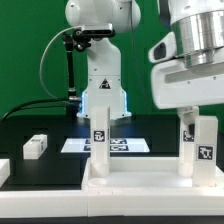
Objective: Assemble desk
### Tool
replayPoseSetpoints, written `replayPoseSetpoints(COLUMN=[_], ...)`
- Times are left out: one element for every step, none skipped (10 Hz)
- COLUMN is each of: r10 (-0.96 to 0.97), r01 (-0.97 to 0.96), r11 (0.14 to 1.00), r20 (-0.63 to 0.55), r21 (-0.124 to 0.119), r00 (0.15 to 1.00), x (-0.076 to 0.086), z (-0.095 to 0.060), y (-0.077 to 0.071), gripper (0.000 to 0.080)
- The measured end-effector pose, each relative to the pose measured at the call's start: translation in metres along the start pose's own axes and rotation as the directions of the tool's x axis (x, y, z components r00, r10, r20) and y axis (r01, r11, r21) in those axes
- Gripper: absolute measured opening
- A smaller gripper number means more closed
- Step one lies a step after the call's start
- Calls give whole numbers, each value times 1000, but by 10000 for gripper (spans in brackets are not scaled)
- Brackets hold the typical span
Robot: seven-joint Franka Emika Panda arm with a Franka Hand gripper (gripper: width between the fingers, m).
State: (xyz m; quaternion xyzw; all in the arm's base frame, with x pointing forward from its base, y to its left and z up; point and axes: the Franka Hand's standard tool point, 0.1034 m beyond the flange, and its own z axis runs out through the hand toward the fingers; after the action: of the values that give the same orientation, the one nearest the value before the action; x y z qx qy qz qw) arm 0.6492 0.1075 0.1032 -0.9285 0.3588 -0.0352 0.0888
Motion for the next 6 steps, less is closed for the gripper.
replayPoseSetpoints(r10=[-45,-49,-33,-18,-12,77], r01=[45,49,33,18,12,-77], r11=[999,999,999,1000,1000,997], r20=[9,5,5,5,5,6], r21=[-14,-12,-12,-12,-12,-20], r00=[999,999,999,1000,1000,997], x=[-1,0,0,0,0,1], z=[1,1,1,1,1,1], y=[0,0,0,0,0,4], gripper=[649,649,649,536,369,369])
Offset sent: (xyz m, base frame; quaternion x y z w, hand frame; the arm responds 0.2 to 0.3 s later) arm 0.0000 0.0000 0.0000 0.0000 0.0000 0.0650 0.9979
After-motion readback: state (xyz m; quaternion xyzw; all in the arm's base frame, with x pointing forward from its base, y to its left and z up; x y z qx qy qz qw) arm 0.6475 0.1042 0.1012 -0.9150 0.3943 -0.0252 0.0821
